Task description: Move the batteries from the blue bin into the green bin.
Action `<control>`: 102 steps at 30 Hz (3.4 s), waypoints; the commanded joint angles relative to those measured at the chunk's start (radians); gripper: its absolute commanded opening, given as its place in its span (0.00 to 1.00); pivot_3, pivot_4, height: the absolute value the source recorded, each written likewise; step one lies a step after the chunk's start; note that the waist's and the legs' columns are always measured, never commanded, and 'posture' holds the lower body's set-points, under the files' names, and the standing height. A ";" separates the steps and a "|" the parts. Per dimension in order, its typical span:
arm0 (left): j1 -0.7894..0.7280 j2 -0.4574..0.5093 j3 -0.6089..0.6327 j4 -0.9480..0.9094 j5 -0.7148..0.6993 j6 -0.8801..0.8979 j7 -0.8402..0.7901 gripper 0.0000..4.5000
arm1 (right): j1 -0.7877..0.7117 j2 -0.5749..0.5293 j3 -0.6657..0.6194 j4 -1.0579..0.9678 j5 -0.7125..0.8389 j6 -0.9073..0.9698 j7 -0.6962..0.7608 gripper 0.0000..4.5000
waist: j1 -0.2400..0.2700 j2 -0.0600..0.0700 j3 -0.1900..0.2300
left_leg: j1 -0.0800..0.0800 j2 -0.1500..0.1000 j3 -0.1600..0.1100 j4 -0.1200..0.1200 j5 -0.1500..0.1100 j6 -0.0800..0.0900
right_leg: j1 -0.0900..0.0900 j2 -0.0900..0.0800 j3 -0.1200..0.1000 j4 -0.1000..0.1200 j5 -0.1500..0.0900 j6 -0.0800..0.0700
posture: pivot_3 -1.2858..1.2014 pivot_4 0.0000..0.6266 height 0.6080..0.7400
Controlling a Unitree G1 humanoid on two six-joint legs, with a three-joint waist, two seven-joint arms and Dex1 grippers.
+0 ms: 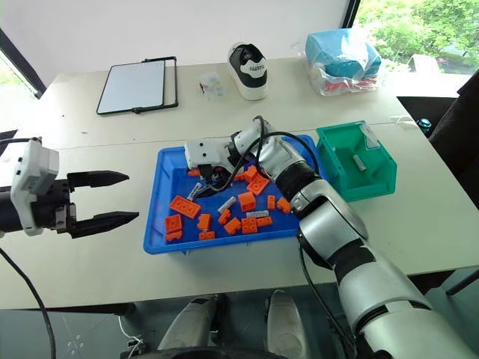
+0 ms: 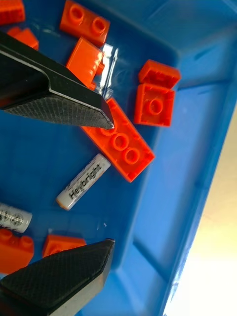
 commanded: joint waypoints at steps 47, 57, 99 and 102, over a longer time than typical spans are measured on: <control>-0.121 -0.005 -0.031 -0.003 -0.059 0.010 0.111 1.00 | -0.049 0.159 -0.246 0.170 -0.122 -0.108 0.048 0.53 | -0.001 0.000 0.000 | 0.008 0.005 0.004 -0.005 0.001 -0.004 | 0.001 0.008 0.010 0.001 0.001 -0.002 | 0.52 0.24 0.93; -0.120 0.003 -0.022 -0.004 -0.067 0.012 0.113 1.00 | -0.043 0.129 -0.182 0.295 -0.279 -0.347 -0.213 0.53 | -0.003 0.000 0.000 | 0.008 0.005 0.005 -0.005 0.001 -0.004 | 0.001 0.008 0.010 0.001 0.001 -0.003 | 0.52 0.24 0.93; -0.145 -0.006 -0.045 0.026 -0.048 -0.011 0.106 1.00 | 0.033 0.156 -0.102 0.337 -0.419 -0.429 -0.333 0.02 | -0.021 -0.001 0.000 | 0.015 0.006 0.009 -0.011 0.002 -0.005 | 0.004 0.009 0.013 0.001 0.001 -0.003 | 0.52 0.24 0.93; -0.147 -0.010 -0.049 0.026 -0.048 -0.011 0.105 1.00 | 0.026 0.139 -0.130 0.307 -0.387 -0.420 -0.322 0.02 | -0.021 -0.001 0.000 | 0.015 0.006 0.009 -0.011 0.002 -0.005 | 0.004 0.009 0.013 0.001 0.001 -0.003 | 0.52 0.24 0.93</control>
